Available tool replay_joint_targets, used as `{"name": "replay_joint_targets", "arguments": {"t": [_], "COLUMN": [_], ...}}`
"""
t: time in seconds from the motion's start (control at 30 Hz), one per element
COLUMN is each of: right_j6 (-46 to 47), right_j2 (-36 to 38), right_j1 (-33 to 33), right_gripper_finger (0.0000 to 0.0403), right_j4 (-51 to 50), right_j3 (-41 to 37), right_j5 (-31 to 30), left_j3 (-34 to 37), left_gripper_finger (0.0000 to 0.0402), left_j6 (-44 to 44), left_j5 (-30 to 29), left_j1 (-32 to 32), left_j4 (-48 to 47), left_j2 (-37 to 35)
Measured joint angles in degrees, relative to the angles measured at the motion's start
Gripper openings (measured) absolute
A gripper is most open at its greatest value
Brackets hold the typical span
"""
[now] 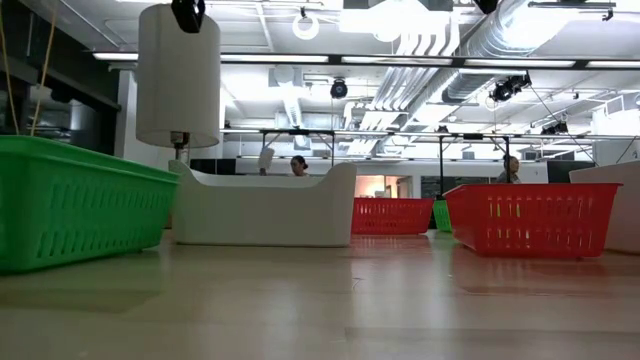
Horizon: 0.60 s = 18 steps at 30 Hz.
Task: Stack baskets by color
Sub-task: Stack the top green bin on the bottom green bins
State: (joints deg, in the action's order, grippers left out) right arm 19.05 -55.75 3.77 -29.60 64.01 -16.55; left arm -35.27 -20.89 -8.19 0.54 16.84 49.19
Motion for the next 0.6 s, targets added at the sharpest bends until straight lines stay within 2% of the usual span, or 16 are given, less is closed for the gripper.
{"name": "replay_joint_targets", "arguments": {"t": [0.2, 0.27, 0.33, 0.4, 0.5, 0.6], "right_j6": [-4.3, -3.38, 1.25, 6.37, 13.74, 17.02], "right_j2": [0.0, 0.0, 0.02, 0.02, 0.02, -0.79], "right_j1": [-0.12, -0.75, -2.25, -4.73, -9.77, -14.55], "right_gripper_finger": [0.0067, 0.0067, 0.0067, 0.0067, 0.0074, 0.01], "right_j4": [3.89, 3.0, 0.22, -3.98, -11.91, -20.68], "right_j3": [0.0, 0.0, 0.0, 0.0, 0.0, 0.0], "right_j5": [-0.83, -5.27, -12.52, -16.45, -15.29, -12.85], "left_j3": [-0.02, -0.02, -0.02, -0.02, -0.02, -0.02], "left_gripper_finger": [0.0154, 0.0154, 0.0154, 0.0154, 0.0154, 0.0154], "left_j6": [-0.08, -0.1, -0.06, -0.09, -0.08, -0.08], "left_j5": [0.01, 0.0, 0.02, 0.02, 0.02, 0.02], "left_j1": [0.0, 0.0, 0.0, 0.0, 0.0, 0.0], "left_j4": [0.03, 0.03, 0.03, 0.03, 0.03, 0.03], "left_j2": [0.02, 0.02, 0.02, 0.02, 0.02, 0.02]}}
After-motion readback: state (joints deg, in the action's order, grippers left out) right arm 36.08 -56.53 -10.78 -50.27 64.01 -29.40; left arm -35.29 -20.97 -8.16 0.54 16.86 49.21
